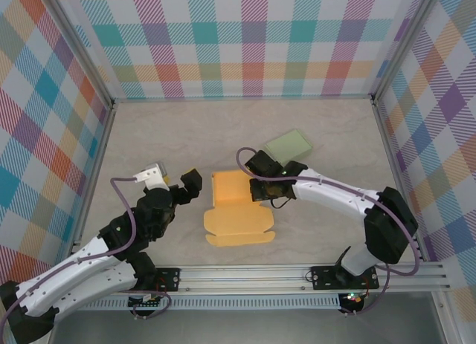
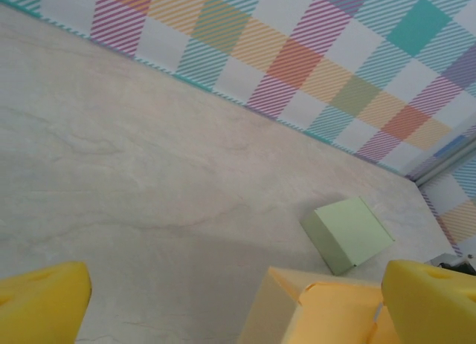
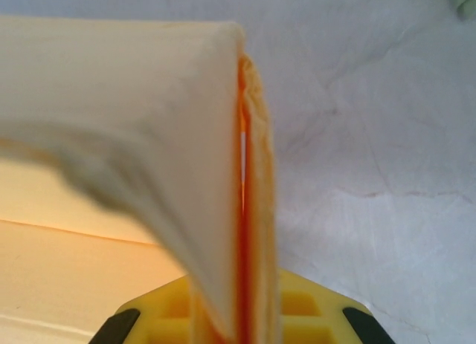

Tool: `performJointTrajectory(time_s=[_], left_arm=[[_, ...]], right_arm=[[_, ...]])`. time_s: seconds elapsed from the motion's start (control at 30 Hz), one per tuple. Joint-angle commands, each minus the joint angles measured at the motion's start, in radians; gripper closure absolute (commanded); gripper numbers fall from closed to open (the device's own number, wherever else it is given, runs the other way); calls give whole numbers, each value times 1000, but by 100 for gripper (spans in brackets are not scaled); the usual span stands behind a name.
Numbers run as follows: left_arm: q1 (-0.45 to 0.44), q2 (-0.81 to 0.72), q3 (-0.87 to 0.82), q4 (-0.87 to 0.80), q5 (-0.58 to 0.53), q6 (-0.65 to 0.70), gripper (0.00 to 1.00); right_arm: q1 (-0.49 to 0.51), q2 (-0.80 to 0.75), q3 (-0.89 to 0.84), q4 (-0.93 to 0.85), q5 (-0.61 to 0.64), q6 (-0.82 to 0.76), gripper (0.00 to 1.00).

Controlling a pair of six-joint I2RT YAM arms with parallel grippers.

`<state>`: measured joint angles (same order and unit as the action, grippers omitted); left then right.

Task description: Fold the paper box

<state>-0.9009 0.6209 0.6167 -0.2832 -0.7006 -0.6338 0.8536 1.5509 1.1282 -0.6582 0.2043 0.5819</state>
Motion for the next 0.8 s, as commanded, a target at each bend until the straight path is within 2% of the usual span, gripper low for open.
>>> performJointTrajectory(time_s=[0.0, 0.1, 0.3, 0.57, 0.77], left_arm=[[2, -18, -21, -81, -38, -10, 0], [2, -21, -12, -103, -44, 4, 0], [6, -27, -17, -99, -39, 26, 0], [12, -46, -30, -105, -51, 45, 0], [17, -48, -31, -112, -74, 56, 0]], right_arm=[[-25, 81, 70, -230, -101, -122, 100], [-31, 171, 141, -314, -100, -180, 100], [-39, 335, 266, -373, -110, -244, 100], [-41, 582, 454, -495, 93, -258, 100], [-41, 729, 557, -512, 166, -292, 100]])
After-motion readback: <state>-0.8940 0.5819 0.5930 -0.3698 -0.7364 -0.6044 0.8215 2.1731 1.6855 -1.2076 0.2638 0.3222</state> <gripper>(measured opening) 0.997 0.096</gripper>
